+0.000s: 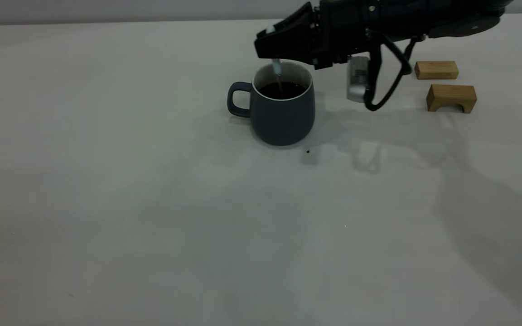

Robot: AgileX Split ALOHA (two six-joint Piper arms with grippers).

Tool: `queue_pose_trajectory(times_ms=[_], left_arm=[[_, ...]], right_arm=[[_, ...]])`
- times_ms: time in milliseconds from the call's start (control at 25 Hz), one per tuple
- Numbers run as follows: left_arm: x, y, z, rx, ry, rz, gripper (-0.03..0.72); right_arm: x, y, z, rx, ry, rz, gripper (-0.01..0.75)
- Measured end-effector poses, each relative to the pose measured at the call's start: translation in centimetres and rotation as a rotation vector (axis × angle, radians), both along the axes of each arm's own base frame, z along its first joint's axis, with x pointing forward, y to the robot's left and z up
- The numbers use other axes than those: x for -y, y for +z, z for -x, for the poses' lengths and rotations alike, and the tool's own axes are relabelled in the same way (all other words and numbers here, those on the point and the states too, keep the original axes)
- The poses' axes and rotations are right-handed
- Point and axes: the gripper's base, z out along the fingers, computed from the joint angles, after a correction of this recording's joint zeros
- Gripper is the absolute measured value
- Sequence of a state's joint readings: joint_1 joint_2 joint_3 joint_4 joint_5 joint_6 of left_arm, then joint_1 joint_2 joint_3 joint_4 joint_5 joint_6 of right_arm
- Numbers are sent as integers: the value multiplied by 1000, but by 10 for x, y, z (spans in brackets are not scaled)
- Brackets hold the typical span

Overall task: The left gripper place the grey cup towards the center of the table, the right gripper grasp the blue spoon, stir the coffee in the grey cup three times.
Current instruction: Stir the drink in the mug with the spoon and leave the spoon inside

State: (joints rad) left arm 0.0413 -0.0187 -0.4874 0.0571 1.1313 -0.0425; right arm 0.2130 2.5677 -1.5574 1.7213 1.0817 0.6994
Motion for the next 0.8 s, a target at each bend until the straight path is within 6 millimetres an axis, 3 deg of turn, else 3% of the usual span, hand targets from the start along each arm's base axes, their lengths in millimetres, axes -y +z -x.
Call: queue_pose_trajectory(times_ms=[160,480,640,800], left_arm=[[0,0,0,0,0,0,242],[0,0,0,0,0,0,242],[0,0,0,0,0,0,242],[0,0,0,0,-1,-1,242]], right_arm=[[-7,1,1,113,25,8,136],[-1,-1,-3,342,64,94,136],[10,-3,-5,320,66,110,136],[15,-5,-3,178,57,96,136]])
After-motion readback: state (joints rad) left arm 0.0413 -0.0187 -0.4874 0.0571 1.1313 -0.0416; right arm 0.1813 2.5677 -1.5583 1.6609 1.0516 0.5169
